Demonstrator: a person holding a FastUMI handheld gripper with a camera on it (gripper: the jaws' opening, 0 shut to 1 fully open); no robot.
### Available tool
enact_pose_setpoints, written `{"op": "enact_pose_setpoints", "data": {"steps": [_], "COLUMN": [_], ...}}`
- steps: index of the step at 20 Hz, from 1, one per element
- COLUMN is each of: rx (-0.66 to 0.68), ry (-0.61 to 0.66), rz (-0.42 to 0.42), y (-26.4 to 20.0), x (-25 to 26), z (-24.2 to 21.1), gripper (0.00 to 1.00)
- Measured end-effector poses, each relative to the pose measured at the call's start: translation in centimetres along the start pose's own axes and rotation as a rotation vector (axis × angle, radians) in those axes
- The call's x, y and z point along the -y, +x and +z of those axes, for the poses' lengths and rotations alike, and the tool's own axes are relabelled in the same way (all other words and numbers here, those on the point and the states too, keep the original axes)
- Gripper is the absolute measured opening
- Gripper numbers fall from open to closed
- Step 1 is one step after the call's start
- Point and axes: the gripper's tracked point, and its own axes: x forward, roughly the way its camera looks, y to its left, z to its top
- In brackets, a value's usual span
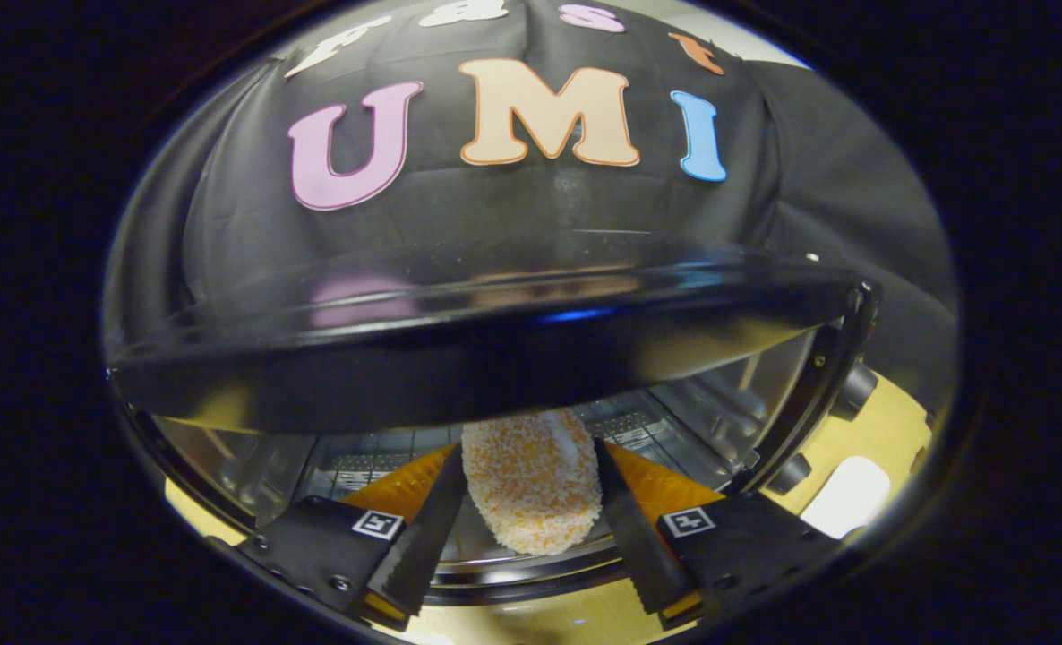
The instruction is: Open the toaster oven, put the food inside, and close the toaster oven door.
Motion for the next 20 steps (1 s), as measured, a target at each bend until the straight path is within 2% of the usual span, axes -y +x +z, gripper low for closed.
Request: {"op": "enact_pose_setpoints", "data": {"steps": [3,6,11,16,20], "rx": [0.005,-0.021,0.028,0.091,0.135], "ry": [0.059,0.107,0.083,0.098,0.029], "rz": [0.003,0.023,0.000,-0.026,-0.019], "y": [-0.1,0.0,-1.6,-6.3,-10.9], "x": [0.4,0.5,1.4,2.2,2.5], "z": [0.1,-0.1,1.0,3.8,4.1], "gripper": [0.94,0.94,0.94,0.93,0.93]}}
